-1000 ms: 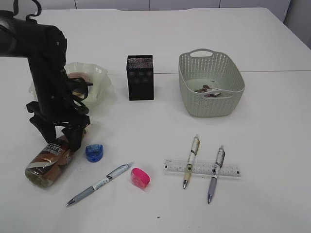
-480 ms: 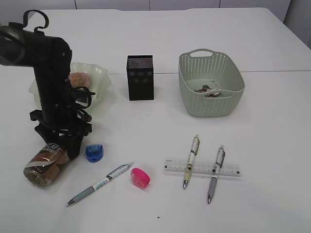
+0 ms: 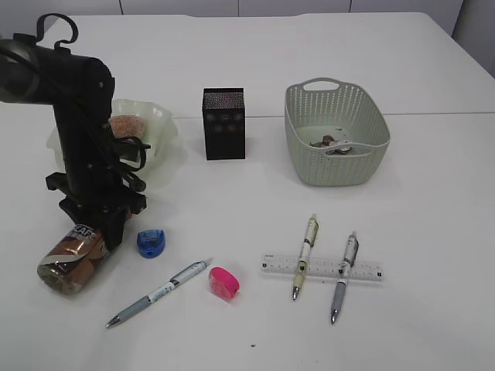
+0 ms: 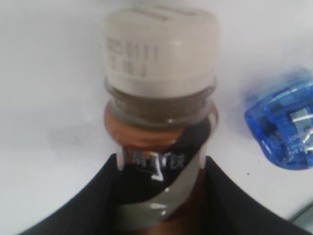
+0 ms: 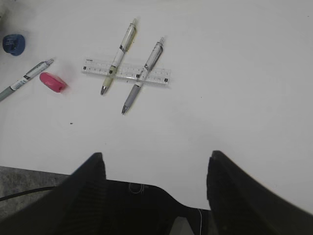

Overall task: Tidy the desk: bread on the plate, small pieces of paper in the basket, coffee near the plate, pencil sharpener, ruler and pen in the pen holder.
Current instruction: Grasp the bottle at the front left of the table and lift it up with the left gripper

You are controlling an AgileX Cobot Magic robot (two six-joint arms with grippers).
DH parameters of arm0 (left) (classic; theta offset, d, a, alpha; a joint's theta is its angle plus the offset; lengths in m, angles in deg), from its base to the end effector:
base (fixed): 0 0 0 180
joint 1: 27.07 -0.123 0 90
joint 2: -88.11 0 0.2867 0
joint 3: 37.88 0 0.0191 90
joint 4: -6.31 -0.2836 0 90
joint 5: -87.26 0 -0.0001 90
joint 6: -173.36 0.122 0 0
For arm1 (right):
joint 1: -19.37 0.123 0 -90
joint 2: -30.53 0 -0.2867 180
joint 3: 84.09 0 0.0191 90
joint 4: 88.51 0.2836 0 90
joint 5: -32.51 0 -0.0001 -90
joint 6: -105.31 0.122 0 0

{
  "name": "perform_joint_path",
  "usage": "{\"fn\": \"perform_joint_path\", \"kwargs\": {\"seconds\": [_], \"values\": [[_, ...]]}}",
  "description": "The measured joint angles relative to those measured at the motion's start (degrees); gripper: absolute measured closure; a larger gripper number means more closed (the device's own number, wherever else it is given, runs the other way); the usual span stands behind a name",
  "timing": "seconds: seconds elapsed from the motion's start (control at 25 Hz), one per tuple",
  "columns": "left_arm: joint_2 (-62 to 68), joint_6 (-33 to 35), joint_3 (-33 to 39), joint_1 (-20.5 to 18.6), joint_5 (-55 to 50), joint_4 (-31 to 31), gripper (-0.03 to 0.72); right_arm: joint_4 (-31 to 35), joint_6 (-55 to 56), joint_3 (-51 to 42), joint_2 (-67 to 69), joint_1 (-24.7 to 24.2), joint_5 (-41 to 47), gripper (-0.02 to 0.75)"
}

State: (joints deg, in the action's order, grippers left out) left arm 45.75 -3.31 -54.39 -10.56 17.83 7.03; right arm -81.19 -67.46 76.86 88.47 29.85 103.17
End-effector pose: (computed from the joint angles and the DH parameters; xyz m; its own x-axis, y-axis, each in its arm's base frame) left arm 0.4234 -0.1270 0.0660 -0.9260 0.3305 0.1824 0.3323 0.9429 -0.0214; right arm 0.1791 0.0480 0.3462 -0.8586 0.0107 -0.5126 -0.1014 0.9765 0.1902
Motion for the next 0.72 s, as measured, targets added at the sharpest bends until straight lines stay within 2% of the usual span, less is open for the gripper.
{"fn": "perform_joint_path", "kwargs": {"seconds": [0.32,0.44,0.6,0.72], "values": [[-9.30,-2.01,0.63,-0.35,0.81,-0.73,0.383,0.00,0.00,0.00,0.00,0.00,-0.50,0.260],[-14.74,-2.69,3.63,-0.45,0.81,-0.73,0.383,0.00,0.00,0.00,0.00,0.00,-0.80,0.260],[-24.30,-3.33,13.23,-1.06,6.96,-0.05,0.383,0.00,0.00,0.00,0.00,0.00,-0.80,0.260],[-35.10,-3.86,26.29,-2.50,21.65,1.77,0.383,0.00,0.00,0.00,0.00,0.00,-0.80,0.260]]}}
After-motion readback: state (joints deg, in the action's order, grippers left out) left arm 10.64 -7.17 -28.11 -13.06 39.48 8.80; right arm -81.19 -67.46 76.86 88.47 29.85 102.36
